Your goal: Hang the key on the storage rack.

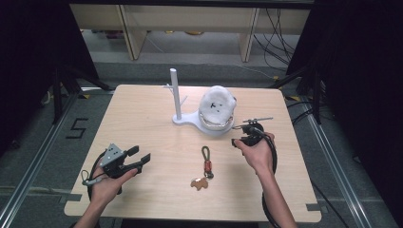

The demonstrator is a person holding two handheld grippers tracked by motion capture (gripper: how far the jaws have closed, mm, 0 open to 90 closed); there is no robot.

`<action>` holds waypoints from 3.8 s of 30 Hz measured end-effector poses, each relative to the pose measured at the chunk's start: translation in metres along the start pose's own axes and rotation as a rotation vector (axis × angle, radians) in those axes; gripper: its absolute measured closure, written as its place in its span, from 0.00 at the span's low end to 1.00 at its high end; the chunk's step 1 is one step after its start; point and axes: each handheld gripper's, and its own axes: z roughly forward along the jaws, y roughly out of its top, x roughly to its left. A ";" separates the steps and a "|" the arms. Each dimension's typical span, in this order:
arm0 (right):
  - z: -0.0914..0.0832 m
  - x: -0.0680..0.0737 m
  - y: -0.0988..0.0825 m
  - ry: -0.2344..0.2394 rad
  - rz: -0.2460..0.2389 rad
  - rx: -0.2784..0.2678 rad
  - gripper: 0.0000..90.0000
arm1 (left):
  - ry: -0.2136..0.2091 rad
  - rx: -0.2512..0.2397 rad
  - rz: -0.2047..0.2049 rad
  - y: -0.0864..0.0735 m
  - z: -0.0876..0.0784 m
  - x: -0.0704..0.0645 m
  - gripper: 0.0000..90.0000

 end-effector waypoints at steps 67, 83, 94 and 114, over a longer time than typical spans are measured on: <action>0.067 0.094 -0.002 0.099 -0.120 0.481 0.88 | -0.033 0.009 0.009 -0.002 0.003 -0.006 0.42; 0.032 0.081 -0.010 0.255 -0.102 0.128 0.89 | -0.104 0.012 -0.023 0.003 0.010 -0.018 0.44; 0.016 0.076 -0.016 0.341 -0.170 -0.163 0.89 | -0.158 -0.015 -0.057 0.017 0.018 -0.026 0.46; 0.008 0.091 -0.023 0.488 -0.224 -0.417 0.89 | -0.335 -0.042 -0.166 0.063 0.056 -0.042 0.61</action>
